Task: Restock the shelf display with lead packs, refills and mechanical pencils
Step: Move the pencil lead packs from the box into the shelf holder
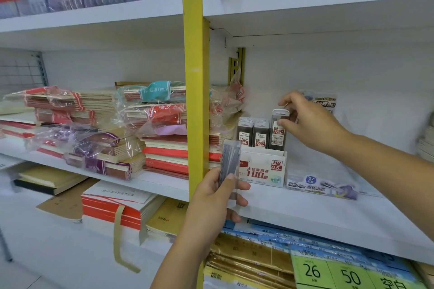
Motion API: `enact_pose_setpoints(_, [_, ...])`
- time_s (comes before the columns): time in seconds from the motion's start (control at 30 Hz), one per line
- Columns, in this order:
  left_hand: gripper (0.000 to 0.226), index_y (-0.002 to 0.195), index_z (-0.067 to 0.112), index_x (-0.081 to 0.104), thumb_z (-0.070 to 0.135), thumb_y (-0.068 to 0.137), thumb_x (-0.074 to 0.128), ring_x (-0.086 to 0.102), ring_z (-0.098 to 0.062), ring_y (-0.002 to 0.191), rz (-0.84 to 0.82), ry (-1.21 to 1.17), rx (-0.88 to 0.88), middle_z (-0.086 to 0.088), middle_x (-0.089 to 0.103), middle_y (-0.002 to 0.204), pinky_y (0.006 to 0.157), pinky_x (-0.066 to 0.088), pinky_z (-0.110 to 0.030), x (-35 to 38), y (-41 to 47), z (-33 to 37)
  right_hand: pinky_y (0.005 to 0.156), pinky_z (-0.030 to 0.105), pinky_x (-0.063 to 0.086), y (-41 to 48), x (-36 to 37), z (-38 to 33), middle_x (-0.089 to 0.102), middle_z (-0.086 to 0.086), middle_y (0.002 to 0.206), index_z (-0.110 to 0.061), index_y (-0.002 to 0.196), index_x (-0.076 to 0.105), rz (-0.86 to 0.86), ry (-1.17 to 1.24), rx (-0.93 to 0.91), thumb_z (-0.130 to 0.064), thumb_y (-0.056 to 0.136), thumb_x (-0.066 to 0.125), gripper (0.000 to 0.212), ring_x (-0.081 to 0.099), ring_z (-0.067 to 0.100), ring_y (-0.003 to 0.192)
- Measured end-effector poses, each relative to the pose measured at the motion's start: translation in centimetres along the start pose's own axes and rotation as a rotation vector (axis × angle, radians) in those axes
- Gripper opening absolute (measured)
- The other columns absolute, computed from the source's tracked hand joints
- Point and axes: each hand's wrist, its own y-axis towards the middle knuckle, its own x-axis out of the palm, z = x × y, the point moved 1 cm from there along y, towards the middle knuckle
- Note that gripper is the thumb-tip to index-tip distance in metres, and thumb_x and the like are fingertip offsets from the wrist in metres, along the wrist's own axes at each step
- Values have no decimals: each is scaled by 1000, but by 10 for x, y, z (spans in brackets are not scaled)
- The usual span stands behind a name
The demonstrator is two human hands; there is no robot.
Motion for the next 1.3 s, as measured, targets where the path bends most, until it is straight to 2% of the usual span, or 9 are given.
enact_pose_setpoints(0.2, [16, 111, 33, 62, 28, 104, 48, 68, -8, 68, 3, -9, -5, 3, 76, 90, 55, 54, -25, 1, 2, 0, 84, 35, 45, 1, 14, 10, 57, -5, 102, -25, 97, 56, -22, -63, 9, -25, 85, 70, 19, 53, 19, 101])
enact_pose_setpoints(0.43, [16, 103, 34, 69, 28, 101, 55, 67, -8, 68, 1, 19, 0, 4, 74, 85, 53, 52, -22, 0, 0, 3, 98, 29, 31, -17, 6, -2, 54, 2, 121, -22, 126, 61, 31, -129, 11, -30, 96, 52, 33, 40, 16, 120])
enact_pose_setpoints(0.5, [18, 97, 37, 72, 28, 100, 56, 66, -7, 67, -15, 54, 15, 4, 73, 85, 54, 51, -21, 0, -2, 5, 89, 16, 33, -34, -1, -28, 57, -16, 113, -30, 126, 59, 30, 78, -33, -39, 94, 46, 35, 44, -4, 107])
enact_pose_setpoints(0.57, [21, 92, 40, 74, 29, 99, 57, 64, -6, 68, -49, 103, 43, 5, 73, 87, 55, 51, -20, 2, -5, 7, 74, 8, 42, -51, -1, -54, 60, -27, 98, -41, 122, 57, -124, 393, -36, -45, 90, 48, 33, 54, -9, 93])
enact_pose_setpoints(0.7, [17, 94, 42, 75, 31, 96, 61, 62, -2, 66, -48, 131, 83, 8, 74, 86, 57, 49, -16, 2, -10, 9, 55, 14, 46, -68, 3, -73, 69, -9, 77, -30, 102, 66, -232, 681, 49, -26, 93, 59, 12, 65, 8, 62])
enact_pose_setpoints(0.93, [35, 98, 19, 78, 20, 63, 82, 72, -22, 102, 18, -247, 69, -6, 73, 113, 81, 58, -27, -7, -10, 4, 82, 22, 56, -93, 5, -63, 74, -4, 95, -18, 93, 73, -249, 940, 235, -3, 86, 65, 18, 71, 13, 88])
enact_pose_setpoints(1.1, [41, 113, 18, 69, 10, 74, 78, 72, -24, 101, 93, -332, 99, -6, 74, 112, 80, 58, -27, -3, -10, 2, 87, 17, 51, -109, 13, -71, 70, -13, 107, -23, 91, 75, -180, 944, 205, 7, 79, 70, 32, 67, 8, 100])
enact_pose_setpoints(1.23, [56, 124, 34, 54, -1, 85, 73, 73, -19, 99, 107, -210, 137, 3, 76, 110, 79, 59, -28, -3, -8, 3, 83, 28, 51, -105, 10, -71, 64, -22, 102, -45, 95, 67, -208, 696, 190, -22, 81, 75, 28, 65, 8, 90])
enact_pose_setpoints(1.3, [56, 124, 37, 53, 3, 84, 75, 73, -18, 98, 100, -127, 143, 2, 76, 108, 84, 58, -32, -2, -5, 5, 80, 24, 48, -96, 7, -72, 61, -26, 98, -43, 93, 65, -186, 551, 134, -27, 82, 73, 21, 61, 4, 86])
